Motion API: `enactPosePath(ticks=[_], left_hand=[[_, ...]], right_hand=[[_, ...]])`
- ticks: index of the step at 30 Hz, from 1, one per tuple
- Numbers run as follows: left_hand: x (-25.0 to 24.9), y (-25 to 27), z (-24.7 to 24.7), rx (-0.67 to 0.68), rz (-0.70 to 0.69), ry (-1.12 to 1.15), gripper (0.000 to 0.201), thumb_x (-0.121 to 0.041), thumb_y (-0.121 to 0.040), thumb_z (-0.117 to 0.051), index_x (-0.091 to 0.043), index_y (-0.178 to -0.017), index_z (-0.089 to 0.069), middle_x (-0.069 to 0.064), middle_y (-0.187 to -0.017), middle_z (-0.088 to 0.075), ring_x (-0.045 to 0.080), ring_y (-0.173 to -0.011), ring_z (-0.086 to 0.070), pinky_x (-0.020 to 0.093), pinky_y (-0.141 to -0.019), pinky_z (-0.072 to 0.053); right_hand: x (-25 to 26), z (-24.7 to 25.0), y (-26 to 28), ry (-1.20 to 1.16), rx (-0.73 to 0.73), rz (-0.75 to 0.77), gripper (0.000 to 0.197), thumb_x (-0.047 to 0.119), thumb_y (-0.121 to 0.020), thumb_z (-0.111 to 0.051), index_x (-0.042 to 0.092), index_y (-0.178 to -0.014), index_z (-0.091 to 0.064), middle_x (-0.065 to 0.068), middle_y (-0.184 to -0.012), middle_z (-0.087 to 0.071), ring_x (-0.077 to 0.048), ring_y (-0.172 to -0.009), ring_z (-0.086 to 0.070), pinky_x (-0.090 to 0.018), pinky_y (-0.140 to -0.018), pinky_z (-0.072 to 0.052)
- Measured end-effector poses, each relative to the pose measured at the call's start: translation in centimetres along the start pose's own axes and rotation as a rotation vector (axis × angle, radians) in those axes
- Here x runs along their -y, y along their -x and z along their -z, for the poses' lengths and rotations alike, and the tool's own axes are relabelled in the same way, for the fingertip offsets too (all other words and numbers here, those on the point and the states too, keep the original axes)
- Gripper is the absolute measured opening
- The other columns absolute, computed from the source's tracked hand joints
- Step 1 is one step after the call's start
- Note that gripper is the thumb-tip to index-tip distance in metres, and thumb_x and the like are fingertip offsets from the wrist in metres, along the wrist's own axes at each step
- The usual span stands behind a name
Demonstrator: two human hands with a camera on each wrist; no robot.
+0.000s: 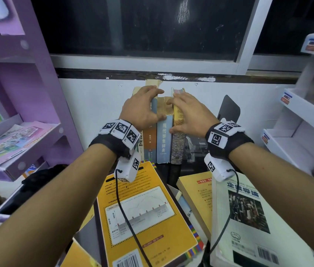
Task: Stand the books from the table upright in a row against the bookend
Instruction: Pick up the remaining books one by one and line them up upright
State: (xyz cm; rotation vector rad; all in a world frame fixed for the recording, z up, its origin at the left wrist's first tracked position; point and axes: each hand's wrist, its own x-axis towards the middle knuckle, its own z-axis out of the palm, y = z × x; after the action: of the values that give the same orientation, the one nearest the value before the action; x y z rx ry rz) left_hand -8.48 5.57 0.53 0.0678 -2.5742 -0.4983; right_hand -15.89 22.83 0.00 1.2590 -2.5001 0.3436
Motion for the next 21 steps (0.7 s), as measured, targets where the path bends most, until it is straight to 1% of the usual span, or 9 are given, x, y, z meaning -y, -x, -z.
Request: enactPosePath(ticks=[1,3,7,10,13,16,21], left_hand=[[0.1,-0.1,0.2,0.018,-0.002,0.016,0.073,-0.043,-0.075,-0.075,-0.028,-0.139,-0.044,-0.004,-0.151,-0.035,0.019,-0.134,-0.04,0.039,-0.105,-0.036],[0.4,-0.1,0.4,0.044,-0.004,0.033,0.072,-0.04,-0.076,-0.075,-0.028,-0.14,-0.043,-0.002,-0.152,-0.033,0.019,-0.136,-0.037,0.039,-0.108,-0.034],[0.4,0.6,0.7,0.05,-0.002,0.047,0.071,-0.036,-0.079,-0.073,-0.027,-0.142,-0.041,-0.001,-0.154,-0.031,0.019,-0.138,-0.034,0.039,-0.112,-0.031],[0.2,1.4,1.0,0.059,0.0,0.052,0.071,-0.032,-0.082,-0.072,-0.026,-0.144,-0.038,-0.001,-0.155,-0.028,0.018,-0.14,-0.03,0.039,-0.114,-0.028],[-0.1,2.3,1.5,0.065,-0.005,0.042,0.073,-0.029,-0.082,-0.072,-0.025,-0.145,-0.036,0.001,-0.155,-0.027,0.02,-0.141,-0.029,0.041,-0.114,-0.028],[-0.4,3.4,2.0,0.063,-0.005,0.034,0.073,-0.029,-0.082,-0.071,-0.023,-0.146,-0.035,0.002,-0.155,-0.027,0.021,-0.141,-0.028,0.043,-0.115,-0.028],[-0.7,5.8,3.1,0.042,0.018,0.017,0.071,-0.03,-0.084,-0.069,-0.027,-0.146,-0.033,0.0,-0.157,-0.024,0.021,-0.143,-0.024,0.044,-0.116,-0.024]], right_hand=[[0.0,0.1,0.0,-0.014,0.012,-0.005,0.084,0.044,-0.069,-0.081,0.024,-0.139,-0.04,-0.003,-0.151,-0.035,-0.023,-0.143,-0.023,-0.038,-0.114,-0.026],[0.0,0.5,0.2,-0.041,0.026,-0.011,0.087,0.042,-0.073,-0.079,0.025,-0.145,-0.033,-0.002,-0.152,-0.035,-0.021,-0.144,-0.021,-0.039,-0.116,-0.024],[0.4,1.5,1.2,-0.007,0.042,0.005,0.083,0.036,-0.079,-0.073,0.022,-0.148,-0.03,-0.002,-0.152,-0.036,-0.021,-0.143,-0.024,-0.034,-0.115,-0.023],[0.9,2.0,2.2,-0.009,0.061,0.003,0.081,0.033,-0.082,-0.07,0.023,-0.149,-0.027,-0.001,-0.154,-0.032,-0.022,-0.145,-0.02,-0.037,-0.117,-0.021],[1.6,2.6,3.2,0.007,0.078,0.005,0.077,0.032,-0.085,-0.067,0.022,-0.15,-0.027,-0.001,-0.156,-0.029,-0.022,-0.146,-0.018,-0.037,-0.118,-0.019],[2.5,3.2,4.4,0.018,0.071,0.012,0.073,0.032,-0.087,-0.065,0.022,-0.15,-0.028,-0.002,-0.157,-0.028,-0.021,-0.146,-0.019,-0.036,-0.118,-0.018],[3.9,3.6,6.3,-0.025,0.056,0.005,0.066,0.035,-0.088,-0.063,0.023,-0.146,-0.034,-0.004,-0.156,-0.028,-0.02,-0.145,-0.021,-0.037,-0.118,-0.02]])
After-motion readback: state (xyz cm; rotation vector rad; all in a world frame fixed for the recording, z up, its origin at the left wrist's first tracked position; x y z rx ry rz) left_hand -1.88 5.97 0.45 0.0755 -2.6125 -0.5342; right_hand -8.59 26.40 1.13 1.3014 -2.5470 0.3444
